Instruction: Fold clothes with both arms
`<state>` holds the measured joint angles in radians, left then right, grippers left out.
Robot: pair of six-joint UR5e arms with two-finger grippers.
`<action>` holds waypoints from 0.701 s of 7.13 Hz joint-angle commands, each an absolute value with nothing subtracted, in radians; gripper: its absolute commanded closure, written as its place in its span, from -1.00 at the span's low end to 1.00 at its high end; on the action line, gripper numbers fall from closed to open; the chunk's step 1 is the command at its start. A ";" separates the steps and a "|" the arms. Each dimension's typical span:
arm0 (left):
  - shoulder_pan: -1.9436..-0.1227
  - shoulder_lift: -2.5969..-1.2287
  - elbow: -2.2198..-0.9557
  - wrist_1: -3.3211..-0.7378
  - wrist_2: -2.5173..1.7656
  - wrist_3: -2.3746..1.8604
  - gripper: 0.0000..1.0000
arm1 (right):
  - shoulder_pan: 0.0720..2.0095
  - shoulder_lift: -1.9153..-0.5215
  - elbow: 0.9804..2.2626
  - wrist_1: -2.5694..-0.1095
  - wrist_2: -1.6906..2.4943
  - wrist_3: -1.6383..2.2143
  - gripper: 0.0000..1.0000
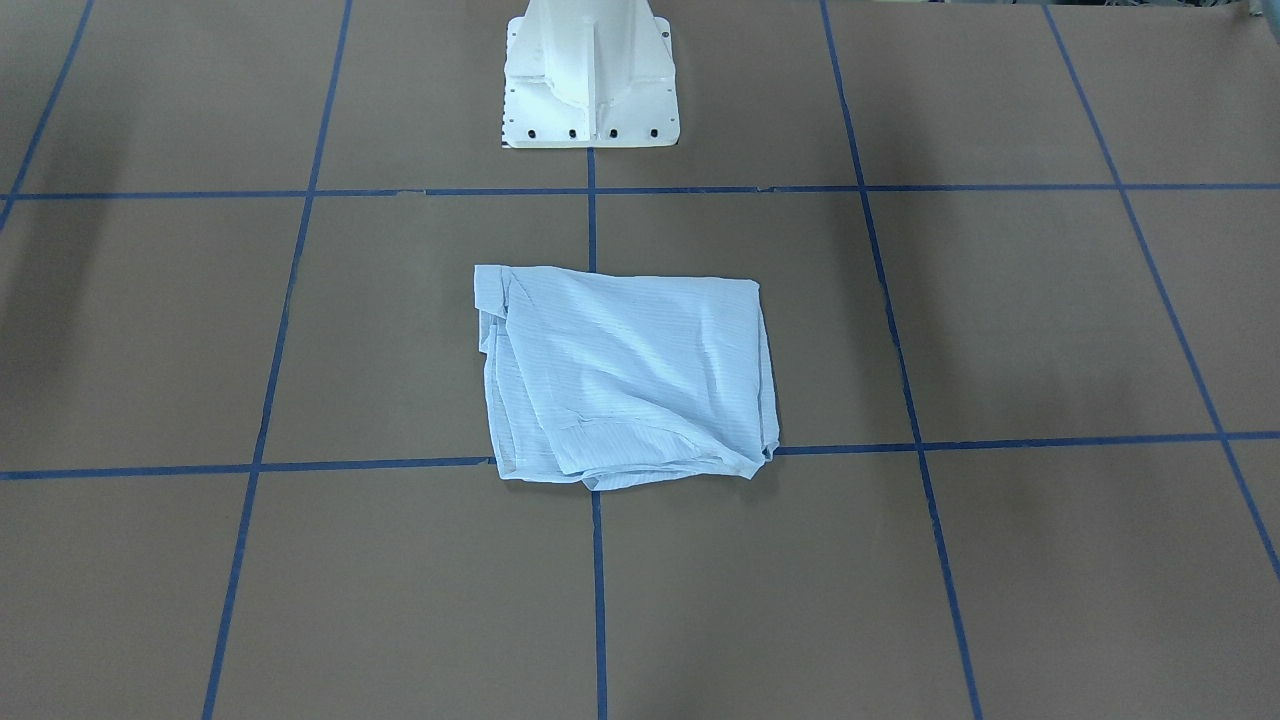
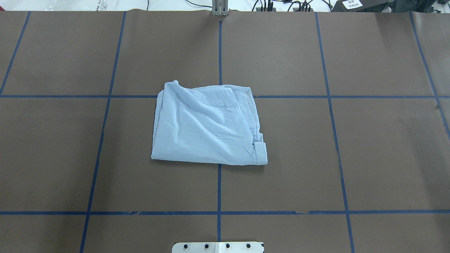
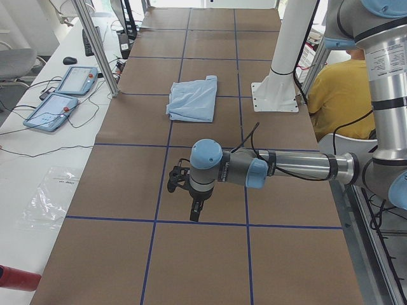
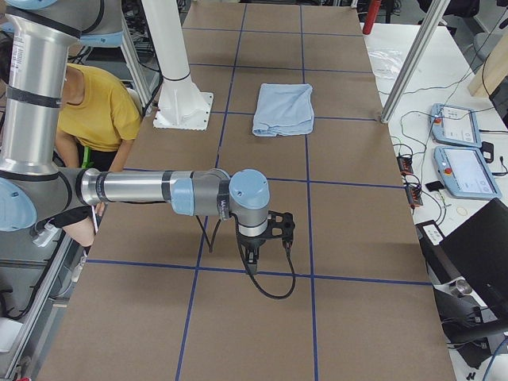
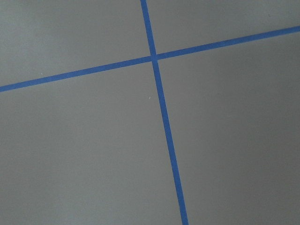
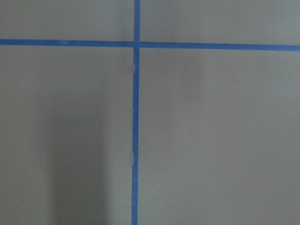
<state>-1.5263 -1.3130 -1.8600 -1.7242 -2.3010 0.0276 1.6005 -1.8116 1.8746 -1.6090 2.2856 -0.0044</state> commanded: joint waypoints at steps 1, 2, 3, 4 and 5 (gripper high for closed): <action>-1.526 -1.313 -1.862 -1.724 -2.301 0.028 -1.00 | 1.595 -1.812 1.875 -1.608 2.287 -0.003 -1.00; -1.526 -1.313 -1.862 -1.723 -2.302 0.026 -1.00 | 1.594 -1.812 1.875 -1.608 2.287 -0.002 -1.00; -1.528 -1.310 -1.865 -1.724 -2.303 0.026 -1.00 | 1.592 -1.810 1.873 -1.603 2.289 -0.006 -1.00; -1.529 -1.315 -1.850 -1.726 -2.304 0.026 -1.00 | 1.592 -1.809 1.861 -1.592 2.286 -0.006 -1.00; -1.528 -1.316 -1.853 -1.726 -2.304 0.026 -1.00 | 1.591 -1.810 1.858 -1.563 2.286 -0.008 -1.00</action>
